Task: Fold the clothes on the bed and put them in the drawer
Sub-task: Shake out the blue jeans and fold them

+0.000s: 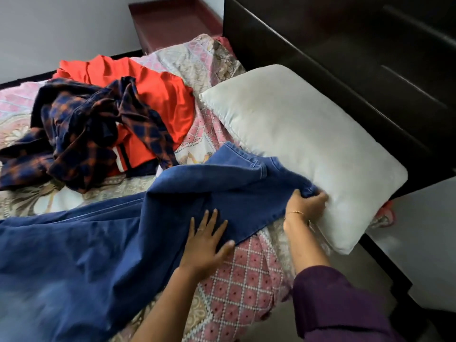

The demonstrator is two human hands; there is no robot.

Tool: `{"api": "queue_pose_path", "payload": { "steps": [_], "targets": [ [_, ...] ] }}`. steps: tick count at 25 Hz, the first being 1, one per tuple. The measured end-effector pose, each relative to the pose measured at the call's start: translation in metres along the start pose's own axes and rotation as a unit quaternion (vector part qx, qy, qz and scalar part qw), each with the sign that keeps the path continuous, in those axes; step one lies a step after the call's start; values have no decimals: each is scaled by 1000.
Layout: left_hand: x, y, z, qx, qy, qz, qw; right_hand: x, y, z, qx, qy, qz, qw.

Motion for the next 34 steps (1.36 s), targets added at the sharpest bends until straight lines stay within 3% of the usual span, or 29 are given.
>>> {"api": "queue_pose_path", "payload": {
  "steps": [2, 4, 5, 6, 8, 9, 11, 14, 16, 18, 19, 20, 22, 24, 26, 28, 31, 34],
  "targets": [
    [-20, 5, -9, -6, 90, 10, 996, -1, -26, 16, -147, 41, 93, 984],
    [-38, 10, -10, -9, 186, -16, 982, 14, -50, 40, -387, 34, 143, 910],
    [-49, 7, -11, -17, 217, -15, 976, 24, -52, 49, -452, 0, 145, 880],
    [-62, 2, -11, -33, 253, -4, 967, 33, -49, 51, -432, -71, 129, 890],
    [-86, -15, -13, -99, 317, 49, 942, 49, -28, 45, -204, -222, 113, 947],
    [-99, -27, -15, -145, 342, 93, 924, 53, -17, 46, -83, -269, 103, 954],
    [-119, -59, -19, -254, 346, 240, 871, 62, -9, 57, 56, -337, -15, 940],
    [-104, -119, -26, -400, 191, 468, 764, 79, -13, 77, 123, -403, -178, 889],
    [-93, -145, -26, -434, 68, 587, 680, 87, -20, 88, 136, -420, -256, 860],
    [-94, -152, -16, -450, -17, 636, 626, 96, -28, 99, 142, -432, -291, 842],
    [-96, -151, -11, -444, -49, 647, 618, 102, -33, 103, 130, -449, -272, 841],
    [-97, -149, -8, -428, -71, 638, 636, 109, -37, 108, 114, -472, -231, 843],
    [-97, -147, -7, -358, -109, 531, 761, 123, -36, 116, 115, -479, -154, 856],
    [-89, -144, -13, -303, -102, 391, 863, 129, -32, 120, 129, -404, -83, 902],
    [-79, -138, -17, -261, -119, 240, 928, 129, -30, 125, 68, -365, 58, 927],
    [-73, -134, -19, -230, -137, 128, 955, 138, -26, 130, 52, -369, 91, 924],
    [-68, -141, -27, -170, -147, 87, 971, 149, -36, 143, 97, -443, -17, 891],
    [-61, -149, -25, -123, -214, 34, 969, 145, -50, 143, 123, -442, -176, 871]
  ]
}}
Point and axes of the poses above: each hand's wrist, its own z-axis away from the middle knuckle, its own x-axis out of the palm, y = z × x, the point moved 4 cm from there along -z, towards the middle knuckle, and after that the axes turned 6 degrees about -x, right-handed, at the moved point
